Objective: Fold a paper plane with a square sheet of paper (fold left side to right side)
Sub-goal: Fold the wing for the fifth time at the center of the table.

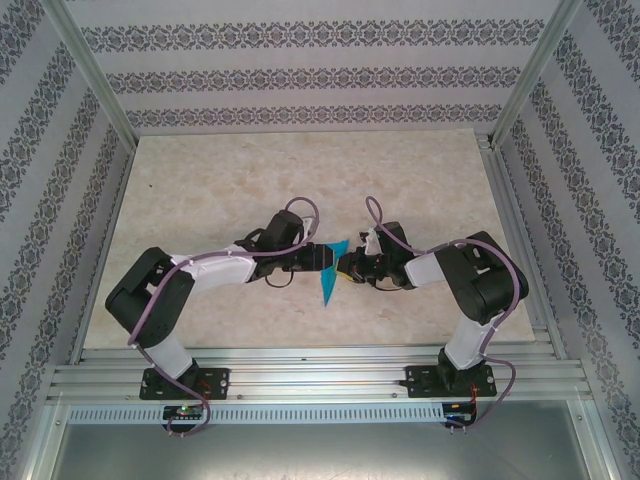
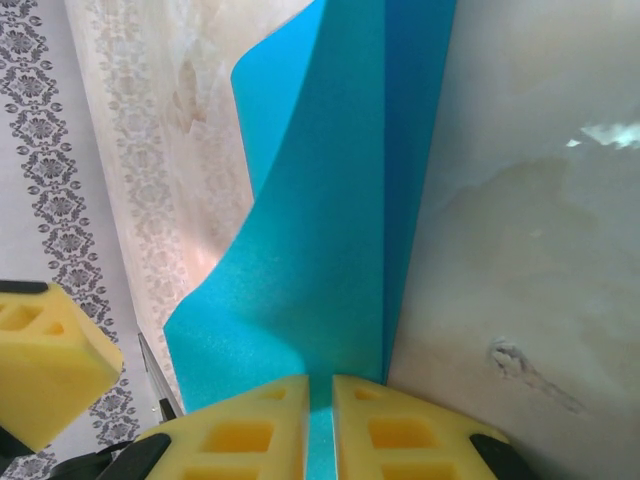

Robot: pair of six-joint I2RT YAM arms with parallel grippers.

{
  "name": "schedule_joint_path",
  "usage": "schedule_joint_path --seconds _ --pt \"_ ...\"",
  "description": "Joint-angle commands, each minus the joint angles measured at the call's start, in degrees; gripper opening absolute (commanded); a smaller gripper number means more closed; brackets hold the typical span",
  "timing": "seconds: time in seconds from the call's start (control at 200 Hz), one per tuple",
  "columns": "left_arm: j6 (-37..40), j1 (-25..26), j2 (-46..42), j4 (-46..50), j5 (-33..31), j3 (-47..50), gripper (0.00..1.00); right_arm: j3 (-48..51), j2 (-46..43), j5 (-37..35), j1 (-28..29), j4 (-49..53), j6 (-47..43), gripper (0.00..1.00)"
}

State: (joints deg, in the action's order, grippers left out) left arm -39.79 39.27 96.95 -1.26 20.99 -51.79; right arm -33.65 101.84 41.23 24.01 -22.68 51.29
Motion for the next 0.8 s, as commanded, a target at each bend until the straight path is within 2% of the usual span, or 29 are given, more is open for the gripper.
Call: schedule_joint_path --seconds 0.0,0.325,0.624,0.794 --pt "2.3 -1.6 3.3 2.7 1.4 -2.1 0.44 -1.0 0.6 -1.4 0.7 0.5 -1.6 0.15" --pt "2.9 -1.8 9.6 2.0 3.5 -6.4 0.37 -1.4 0.8 -1.2 0.7 1.9 -2.3 0.15" --pt "2.4 -1.9 11.9 0.8 3.3 -6.1 0.13 -1.6 0.2 -1.2 0.6 2.8 -3.2 0.16" --pt "0.9 -2.0 12.1 -1.5 3.1 -3.4 0.08 -1.4 -2.7 -1.2 0.1 3.7 -3.8 0.17"
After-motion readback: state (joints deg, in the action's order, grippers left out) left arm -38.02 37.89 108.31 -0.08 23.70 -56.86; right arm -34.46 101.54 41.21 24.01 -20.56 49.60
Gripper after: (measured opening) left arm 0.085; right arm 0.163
